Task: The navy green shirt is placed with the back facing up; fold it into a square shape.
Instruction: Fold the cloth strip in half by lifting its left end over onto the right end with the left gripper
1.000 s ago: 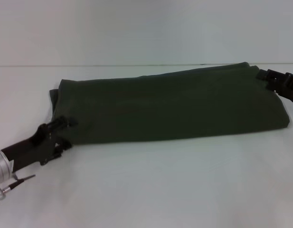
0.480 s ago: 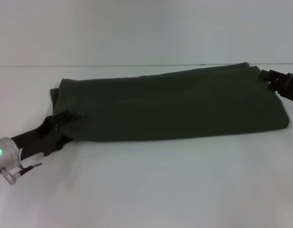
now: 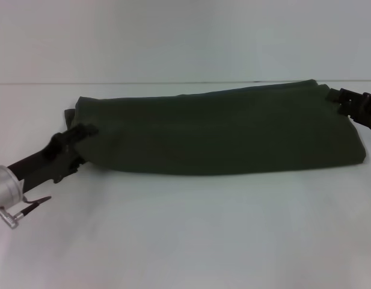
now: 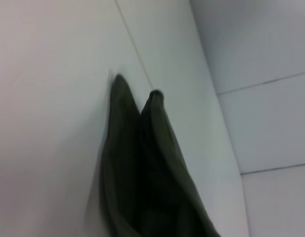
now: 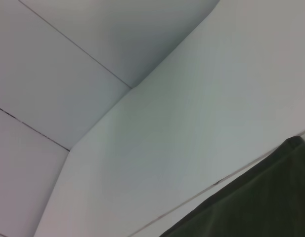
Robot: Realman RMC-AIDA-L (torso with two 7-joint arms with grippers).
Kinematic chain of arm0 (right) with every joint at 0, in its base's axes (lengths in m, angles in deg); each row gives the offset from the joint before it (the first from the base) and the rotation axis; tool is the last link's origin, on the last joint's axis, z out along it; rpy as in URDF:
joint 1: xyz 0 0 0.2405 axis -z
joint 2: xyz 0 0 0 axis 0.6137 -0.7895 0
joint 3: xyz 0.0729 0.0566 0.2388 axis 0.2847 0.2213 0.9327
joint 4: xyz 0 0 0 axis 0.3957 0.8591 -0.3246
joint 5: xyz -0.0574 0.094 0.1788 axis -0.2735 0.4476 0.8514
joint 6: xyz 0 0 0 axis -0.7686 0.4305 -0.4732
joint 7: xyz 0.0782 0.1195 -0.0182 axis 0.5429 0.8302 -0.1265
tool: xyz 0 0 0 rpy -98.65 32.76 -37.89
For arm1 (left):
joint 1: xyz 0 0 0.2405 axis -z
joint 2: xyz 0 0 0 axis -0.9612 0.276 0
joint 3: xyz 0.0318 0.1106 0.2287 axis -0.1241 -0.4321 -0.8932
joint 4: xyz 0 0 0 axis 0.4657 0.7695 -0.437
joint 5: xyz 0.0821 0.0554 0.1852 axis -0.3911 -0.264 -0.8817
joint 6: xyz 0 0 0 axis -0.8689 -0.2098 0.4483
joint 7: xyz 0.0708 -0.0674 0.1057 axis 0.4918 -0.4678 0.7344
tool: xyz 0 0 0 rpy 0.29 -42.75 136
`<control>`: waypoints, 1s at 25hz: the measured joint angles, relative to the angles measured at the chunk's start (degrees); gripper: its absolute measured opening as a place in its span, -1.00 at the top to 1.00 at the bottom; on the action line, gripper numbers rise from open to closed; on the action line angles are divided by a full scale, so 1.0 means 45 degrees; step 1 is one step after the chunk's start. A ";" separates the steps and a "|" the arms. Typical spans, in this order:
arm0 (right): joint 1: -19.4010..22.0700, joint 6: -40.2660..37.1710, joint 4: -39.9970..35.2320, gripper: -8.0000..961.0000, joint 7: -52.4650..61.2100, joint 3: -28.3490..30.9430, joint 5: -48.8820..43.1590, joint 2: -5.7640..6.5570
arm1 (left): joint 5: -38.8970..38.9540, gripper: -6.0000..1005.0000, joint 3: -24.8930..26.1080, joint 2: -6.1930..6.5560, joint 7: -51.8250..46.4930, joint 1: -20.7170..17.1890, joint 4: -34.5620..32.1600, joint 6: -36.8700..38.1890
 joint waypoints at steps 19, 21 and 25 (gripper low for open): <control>0.0038 0.0073 0.0136 -0.27 -0.0026 0.0163 -0.0001 0.0050 | -0.0013 -0.67 -0.0498 -0.0059 0.0181 0.0437 0.0408 -0.1502; 0.0038 0.0066 0.0136 -0.27 -0.0026 0.0164 -0.0001 0.0051 | -0.0013 -0.67 -0.0503 -0.0058 0.0214 0.0358 0.0247 -0.1394; 0.0057 0.0047 0.0136 -0.27 -0.0026 0.0203 0.0004 0.0051 | -0.0014 -0.60 -0.0586 -0.0054 0.0260 0.0304 0.0151 -0.1294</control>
